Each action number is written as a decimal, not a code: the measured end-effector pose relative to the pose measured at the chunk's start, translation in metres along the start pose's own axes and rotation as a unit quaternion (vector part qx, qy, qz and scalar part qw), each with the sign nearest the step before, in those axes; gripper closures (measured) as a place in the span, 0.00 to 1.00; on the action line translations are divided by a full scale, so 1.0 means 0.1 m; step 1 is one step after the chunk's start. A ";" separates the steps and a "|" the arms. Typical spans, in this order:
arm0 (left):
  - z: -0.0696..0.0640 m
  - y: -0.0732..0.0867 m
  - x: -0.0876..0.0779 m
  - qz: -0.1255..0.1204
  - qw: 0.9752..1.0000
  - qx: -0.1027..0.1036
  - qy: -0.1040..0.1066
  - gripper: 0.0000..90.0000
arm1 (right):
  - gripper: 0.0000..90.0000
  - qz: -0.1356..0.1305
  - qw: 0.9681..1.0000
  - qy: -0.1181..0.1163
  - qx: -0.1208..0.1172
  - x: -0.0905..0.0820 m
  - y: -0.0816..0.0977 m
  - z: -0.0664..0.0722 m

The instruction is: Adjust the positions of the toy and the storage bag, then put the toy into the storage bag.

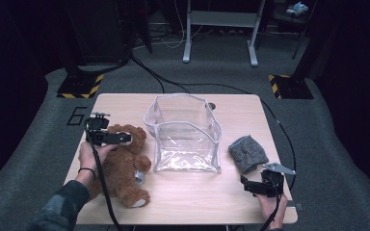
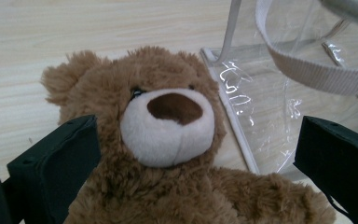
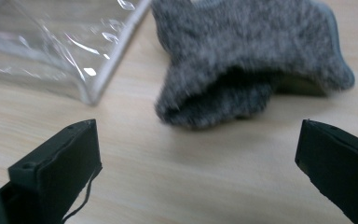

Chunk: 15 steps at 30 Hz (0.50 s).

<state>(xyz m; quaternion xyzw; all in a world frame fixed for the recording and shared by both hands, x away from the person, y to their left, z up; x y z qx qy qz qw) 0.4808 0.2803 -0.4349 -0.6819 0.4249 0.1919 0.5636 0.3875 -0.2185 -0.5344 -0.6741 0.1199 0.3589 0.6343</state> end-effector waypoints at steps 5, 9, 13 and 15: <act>0.03 0.08 0.03 0.003 1.000 -0.009 -0.002 0.00 | 0.00 0.005 1.000 0.017 0.015 0.06 0.17 -0.06; 0.07 0.17 0.05 0.008 1.000 -0.014 -0.003 0.00 | 0.00 0.025 0.999 0.021 0.010 0.14 0.30 -0.08; 0.07 0.21 0.05 0.016 1.000 -0.016 -0.005 0.00 | 0.00 0.022 1.000 0.022 0.000 0.14 0.30 -0.04; 0.09 0.23 0.05 0.016 1.000 -0.022 -0.011 0.00 | 0.00 0.024 1.000 0.019 0.001 0.16 0.31 -0.05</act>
Point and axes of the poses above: each handheld gripper's, and its own axes: x roughly forward along the jaws, y roughly out of its underside, z roughly to its left, the point moved 6 cm from there along x, roughly forward along the jaws, and after that the axes turned 6 degrees about -x, right-handed, at the moved point
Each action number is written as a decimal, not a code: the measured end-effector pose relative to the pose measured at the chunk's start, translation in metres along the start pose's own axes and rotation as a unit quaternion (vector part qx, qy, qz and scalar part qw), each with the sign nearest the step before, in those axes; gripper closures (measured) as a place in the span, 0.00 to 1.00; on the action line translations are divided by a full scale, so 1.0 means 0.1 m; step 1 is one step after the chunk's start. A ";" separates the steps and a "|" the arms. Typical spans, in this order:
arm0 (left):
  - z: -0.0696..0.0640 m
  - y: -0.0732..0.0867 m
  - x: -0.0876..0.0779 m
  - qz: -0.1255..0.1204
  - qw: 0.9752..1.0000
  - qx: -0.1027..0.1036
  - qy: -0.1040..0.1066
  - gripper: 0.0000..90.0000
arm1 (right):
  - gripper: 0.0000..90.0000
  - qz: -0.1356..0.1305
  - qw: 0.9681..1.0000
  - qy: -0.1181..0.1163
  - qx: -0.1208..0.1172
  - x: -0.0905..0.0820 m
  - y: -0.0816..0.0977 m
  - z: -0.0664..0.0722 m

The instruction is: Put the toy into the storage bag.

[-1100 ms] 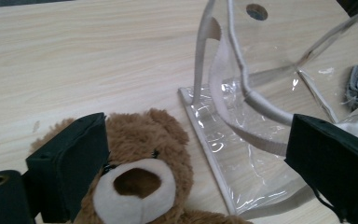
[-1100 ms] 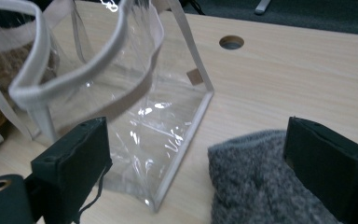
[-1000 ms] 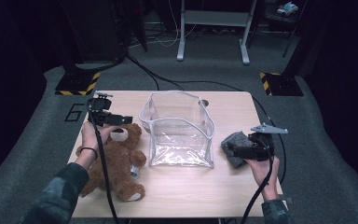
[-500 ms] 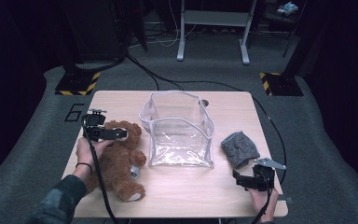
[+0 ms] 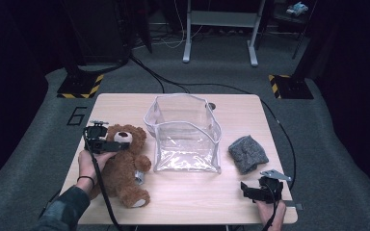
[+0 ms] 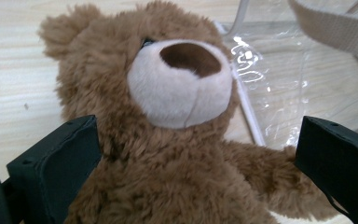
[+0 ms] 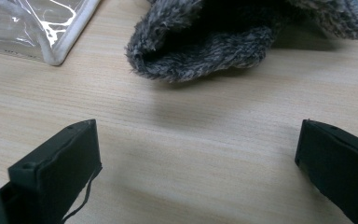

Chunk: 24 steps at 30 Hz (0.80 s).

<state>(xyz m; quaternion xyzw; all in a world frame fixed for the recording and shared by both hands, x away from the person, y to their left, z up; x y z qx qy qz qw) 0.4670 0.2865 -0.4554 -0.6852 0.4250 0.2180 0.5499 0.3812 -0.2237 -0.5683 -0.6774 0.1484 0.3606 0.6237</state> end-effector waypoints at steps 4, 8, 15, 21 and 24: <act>0.06 0.05 0.03 0.017 1.000 -0.003 -0.011 0.00 | 0.00 0.001 1.000 0.013 -0.010 0.01 0.01 0.01; 0.07 0.07 0.09 0.037 0.999 -0.010 -0.013 0.00 | 0.00 0.003 1.000 0.022 -0.016 0.02 0.02 0.01; 0.14 0.09 0.29 0.070 0.996 -0.034 -0.033 0.00 | 0.00 0.000 1.000 0.018 -0.008 0.01 0.02 0.01; 0.18 0.12 0.40 0.079 0.995 -0.032 -0.051 0.00 | 0.00 -0.001 1.000 0.016 -0.011 0.00 0.02 0.01; 0.17 0.17 0.44 0.082 0.994 -0.020 -0.063 0.00 | 0.00 -0.002 1.000 0.016 -0.012 0.01 0.02 0.01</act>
Point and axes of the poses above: each handheld gripper's, and its own axes: x roughly forward along the jaws, y roughly out of its underside, z roughly to its left, the point moved 6 cm from there along x, roughly forward along the jaws, and after that the axes turned 6 degrees about -x, right-handed, at the moved point
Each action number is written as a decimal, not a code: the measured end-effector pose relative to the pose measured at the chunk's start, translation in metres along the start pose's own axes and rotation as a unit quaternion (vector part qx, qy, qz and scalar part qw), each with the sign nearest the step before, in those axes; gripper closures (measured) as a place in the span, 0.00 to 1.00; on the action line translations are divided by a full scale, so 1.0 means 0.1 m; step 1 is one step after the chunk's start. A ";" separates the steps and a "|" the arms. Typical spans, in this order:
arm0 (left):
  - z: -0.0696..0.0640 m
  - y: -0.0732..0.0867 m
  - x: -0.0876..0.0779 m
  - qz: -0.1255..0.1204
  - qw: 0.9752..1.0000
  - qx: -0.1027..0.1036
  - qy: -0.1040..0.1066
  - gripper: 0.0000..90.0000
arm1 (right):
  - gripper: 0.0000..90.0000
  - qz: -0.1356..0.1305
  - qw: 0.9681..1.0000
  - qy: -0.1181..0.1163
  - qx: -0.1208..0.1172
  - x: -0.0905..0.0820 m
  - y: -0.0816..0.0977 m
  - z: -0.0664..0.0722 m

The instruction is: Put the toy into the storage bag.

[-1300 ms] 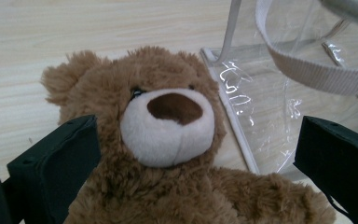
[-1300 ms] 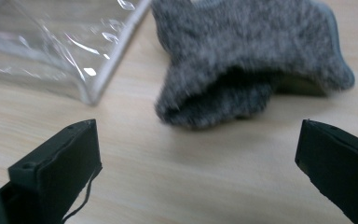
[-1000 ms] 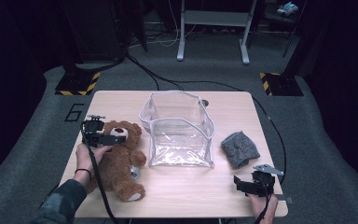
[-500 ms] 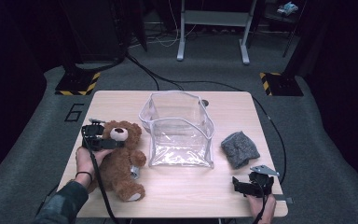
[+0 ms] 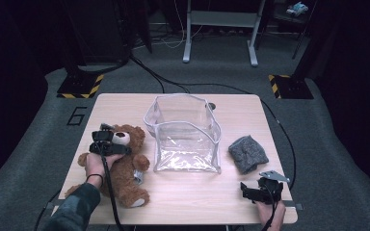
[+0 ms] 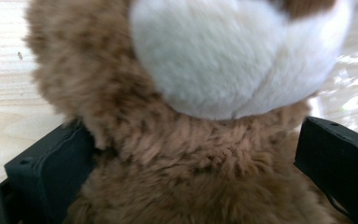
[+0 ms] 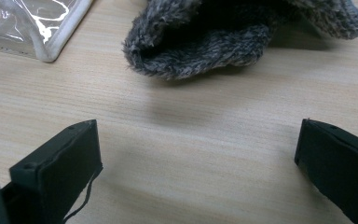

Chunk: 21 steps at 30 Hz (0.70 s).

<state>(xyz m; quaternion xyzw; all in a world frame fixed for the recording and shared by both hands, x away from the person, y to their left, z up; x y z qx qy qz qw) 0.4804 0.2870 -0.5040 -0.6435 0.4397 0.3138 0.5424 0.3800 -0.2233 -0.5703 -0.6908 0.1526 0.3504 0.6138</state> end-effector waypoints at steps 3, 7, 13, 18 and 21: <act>0.05 0.06 0.09 -0.019 1.000 0.001 -0.023 0.00 | 0.00 0.001 1.000 0.000 0.002 0.00 0.00 0.01; 0.08 0.12 0.13 -0.050 0.998 -0.009 -0.022 0.00 | 0.00 0.001 1.000 0.001 0.001 0.00 0.00 0.01; 0.07 0.17 0.15 -0.074 0.997 0.013 -0.009 0.18 | 0.00 0.002 1.000 0.004 0.002 0.00 0.00 0.01; 0.06 0.19 0.12 -0.087 0.996 0.027 -0.005 0.40 | 0.01 0.000 1.000 0.005 0.001 0.00 0.00 0.00; 0.07 0.19 0.08 -0.097 0.995 0.035 -0.001 0.47 | 0.01 -0.001 1.000 0.005 0.002 0.00 0.00 -0.01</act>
Point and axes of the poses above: each handheld gripper's, and its own axes: x roughly forward along the jaws, y roughly out of its underside, z roughly to its left, the point moved 6 cm from there along x, roughly forward along the jaws, and after that the axes turned 6 degrees about -x, right-handed, at the moved point
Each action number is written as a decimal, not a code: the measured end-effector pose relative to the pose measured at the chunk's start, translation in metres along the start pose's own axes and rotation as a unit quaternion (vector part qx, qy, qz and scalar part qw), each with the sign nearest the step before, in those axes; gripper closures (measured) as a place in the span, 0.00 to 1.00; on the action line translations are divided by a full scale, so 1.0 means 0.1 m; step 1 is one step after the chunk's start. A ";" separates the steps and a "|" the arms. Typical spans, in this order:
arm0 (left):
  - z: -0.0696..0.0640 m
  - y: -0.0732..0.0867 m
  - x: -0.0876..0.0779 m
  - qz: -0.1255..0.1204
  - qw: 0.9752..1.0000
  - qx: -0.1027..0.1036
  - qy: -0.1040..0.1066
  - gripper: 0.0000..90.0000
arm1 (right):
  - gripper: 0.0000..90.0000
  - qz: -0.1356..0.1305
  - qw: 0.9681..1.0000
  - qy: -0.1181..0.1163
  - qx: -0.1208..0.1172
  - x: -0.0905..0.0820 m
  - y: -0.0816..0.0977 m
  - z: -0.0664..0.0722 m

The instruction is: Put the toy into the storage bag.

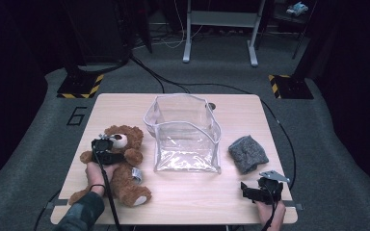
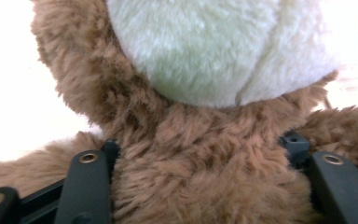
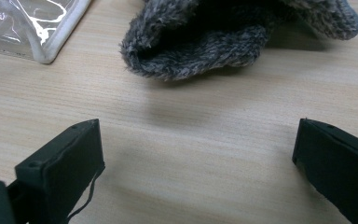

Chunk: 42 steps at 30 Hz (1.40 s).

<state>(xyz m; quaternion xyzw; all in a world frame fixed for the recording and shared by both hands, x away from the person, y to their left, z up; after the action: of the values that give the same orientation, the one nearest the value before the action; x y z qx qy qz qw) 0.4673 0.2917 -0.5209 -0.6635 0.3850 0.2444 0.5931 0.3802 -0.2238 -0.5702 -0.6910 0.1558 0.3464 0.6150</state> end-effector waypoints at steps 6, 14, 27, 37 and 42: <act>-0.03 -0.08 -0.16 -0.021 1.000 0.010 0.007 0.51 | 0.02 -0.001 1.000 0.000 0.003 0.00 0.00 0.00; -0.05 -0.25 -0.37 -0.064 0.998 0.002 0.019 0.52 | 0.02 -0.001 1.000 0.000 0.003 0.00 0.00 0.00; -0.08 -0.47 -0.49 -0.104 0.994 0.011 0.019 0.54 | 0.02 0.000 1.000 0.001 0.008 0.00 0.00 0.00; -0.08 -0.69 -0.61 -0.127 0.992 0.014 0.007 0.54 | 0.02 -0.001 1.000 0.001 0.005 0.00 -0.01 0.00; -0.10 -0.84 -0.69 -0.140 0.990 0.018 0.004 0.54 | 0.02 -0.001 1.000 0.001 0.004 0.00 0.00 0.00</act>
<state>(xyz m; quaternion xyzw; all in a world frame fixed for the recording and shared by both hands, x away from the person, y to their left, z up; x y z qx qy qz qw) 0.4930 0.2970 -0.4155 -0.7012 0.2953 0.1493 0.6315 0.3807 -0.2241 -0.5698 -0.6891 0.1570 0.3441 0.6181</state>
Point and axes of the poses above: each handheld gripper's, and its own axes: x roughly forward along the jaws, y roughly out of its underside, z roughly to its left, the point moved 6 cm from there along x, roughly forward along the jaws, and after that the axes turned 6 degrees about -x, right-handed, at the moved point
